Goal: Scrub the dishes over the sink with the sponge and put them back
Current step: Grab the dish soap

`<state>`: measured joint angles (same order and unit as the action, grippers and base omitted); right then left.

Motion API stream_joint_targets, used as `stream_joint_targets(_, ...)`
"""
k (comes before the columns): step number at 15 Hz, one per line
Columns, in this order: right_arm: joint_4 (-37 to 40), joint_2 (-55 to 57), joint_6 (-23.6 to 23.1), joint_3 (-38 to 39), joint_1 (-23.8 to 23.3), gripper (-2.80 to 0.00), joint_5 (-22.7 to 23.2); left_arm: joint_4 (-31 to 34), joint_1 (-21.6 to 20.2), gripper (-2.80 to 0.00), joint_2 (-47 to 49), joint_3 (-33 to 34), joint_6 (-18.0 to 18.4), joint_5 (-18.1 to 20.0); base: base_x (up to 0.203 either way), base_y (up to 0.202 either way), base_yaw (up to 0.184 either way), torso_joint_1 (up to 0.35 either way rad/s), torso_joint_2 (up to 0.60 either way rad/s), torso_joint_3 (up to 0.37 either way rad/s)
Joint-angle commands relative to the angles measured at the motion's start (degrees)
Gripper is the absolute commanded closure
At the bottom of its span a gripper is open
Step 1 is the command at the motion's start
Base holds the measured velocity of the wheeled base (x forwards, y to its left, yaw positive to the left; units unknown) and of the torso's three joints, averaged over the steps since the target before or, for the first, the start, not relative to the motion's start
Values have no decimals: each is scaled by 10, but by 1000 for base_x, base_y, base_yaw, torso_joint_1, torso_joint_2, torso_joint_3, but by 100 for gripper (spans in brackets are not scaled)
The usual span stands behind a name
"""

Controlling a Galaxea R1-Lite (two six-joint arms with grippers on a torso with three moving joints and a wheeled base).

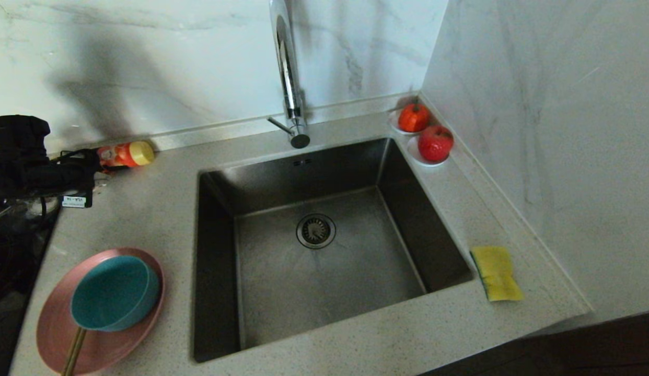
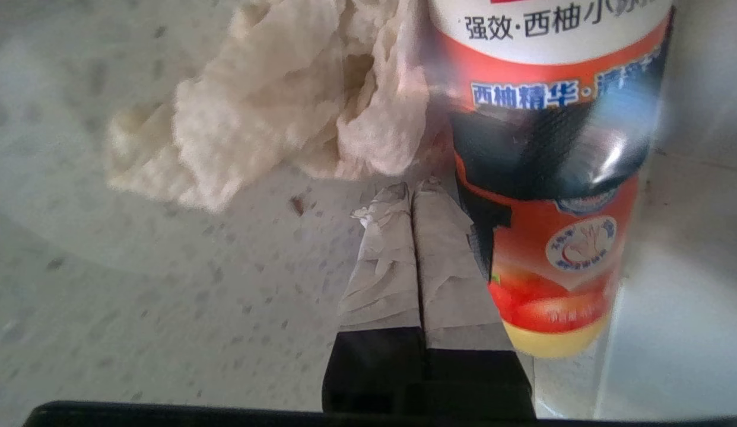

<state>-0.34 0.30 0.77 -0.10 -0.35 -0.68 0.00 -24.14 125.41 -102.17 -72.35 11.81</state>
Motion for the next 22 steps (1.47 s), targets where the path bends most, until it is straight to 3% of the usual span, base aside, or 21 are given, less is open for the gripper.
stream_joint_targets(1,0,0,0,0,0,0,0,0,0,0,15,-12,-4,1,0,0,0,0,0,0)
stream_joint_targets(22,0,0,0,0,0,0,0,0,7,0,40,-58,19,-1,0,0,0,0,0,0)
